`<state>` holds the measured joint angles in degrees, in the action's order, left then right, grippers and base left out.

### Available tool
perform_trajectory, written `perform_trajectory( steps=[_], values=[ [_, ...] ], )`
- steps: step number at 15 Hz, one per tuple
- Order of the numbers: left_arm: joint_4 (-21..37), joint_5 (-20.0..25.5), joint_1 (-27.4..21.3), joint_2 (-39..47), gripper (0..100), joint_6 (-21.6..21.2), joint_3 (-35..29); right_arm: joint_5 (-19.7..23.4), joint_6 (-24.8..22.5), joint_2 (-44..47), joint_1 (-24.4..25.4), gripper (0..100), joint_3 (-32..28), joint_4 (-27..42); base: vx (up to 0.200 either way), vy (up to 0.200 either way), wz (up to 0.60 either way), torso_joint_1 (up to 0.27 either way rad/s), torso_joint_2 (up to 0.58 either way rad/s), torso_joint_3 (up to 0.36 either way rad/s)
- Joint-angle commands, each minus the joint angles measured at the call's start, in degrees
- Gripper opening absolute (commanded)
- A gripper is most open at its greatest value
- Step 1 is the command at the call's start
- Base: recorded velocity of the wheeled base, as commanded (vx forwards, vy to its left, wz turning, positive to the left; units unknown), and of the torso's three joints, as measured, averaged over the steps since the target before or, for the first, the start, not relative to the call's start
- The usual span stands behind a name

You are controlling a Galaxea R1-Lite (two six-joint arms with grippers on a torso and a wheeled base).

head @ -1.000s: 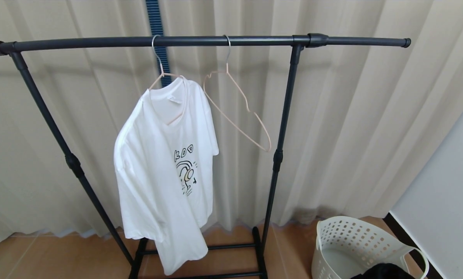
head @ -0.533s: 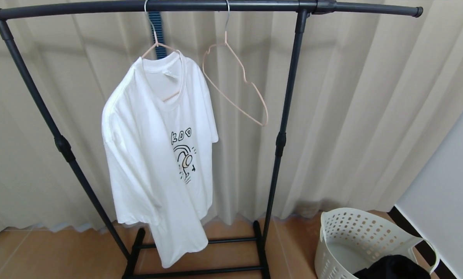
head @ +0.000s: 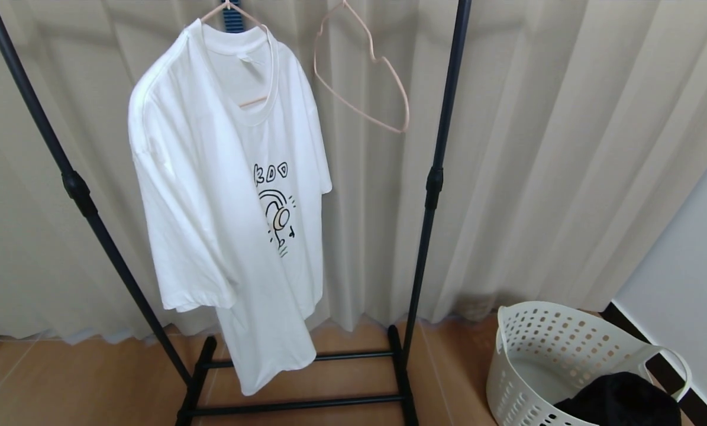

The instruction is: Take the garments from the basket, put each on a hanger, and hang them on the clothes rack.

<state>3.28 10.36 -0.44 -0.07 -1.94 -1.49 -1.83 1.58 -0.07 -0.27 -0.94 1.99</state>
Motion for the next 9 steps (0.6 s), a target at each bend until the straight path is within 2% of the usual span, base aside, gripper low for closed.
perform_trajectory(
  steps=[1, 4, 9],
  values=[
    [0.0, 0.0, 0.0, 0.1, 100, 0.0, 0.0, 0.0, 0.0, 0.1, 0.0, 100, 0.0, -0.1, 0.0, 0.0, 0.0, -0.036, 0.44, 0.388],
    [0.0, 0.0, 0.0, 0.1, 100, 0.0, 0.0, 0.0, 0.0, 0.1, 0.0, 100, 0.0, -0.1, 0.0, 0.0, 0.0, -0.027, 0.23, 0.196],
    [0.0, 0.0, 0.0, 0.1, 100, 0.0, 0.0, 0.0, -0.1, 0.1, 0.0, 100, 0.0, -0.1, 0.0, 0.0, 0.0, -0.001, 0.01, 0.013]
  ],
)
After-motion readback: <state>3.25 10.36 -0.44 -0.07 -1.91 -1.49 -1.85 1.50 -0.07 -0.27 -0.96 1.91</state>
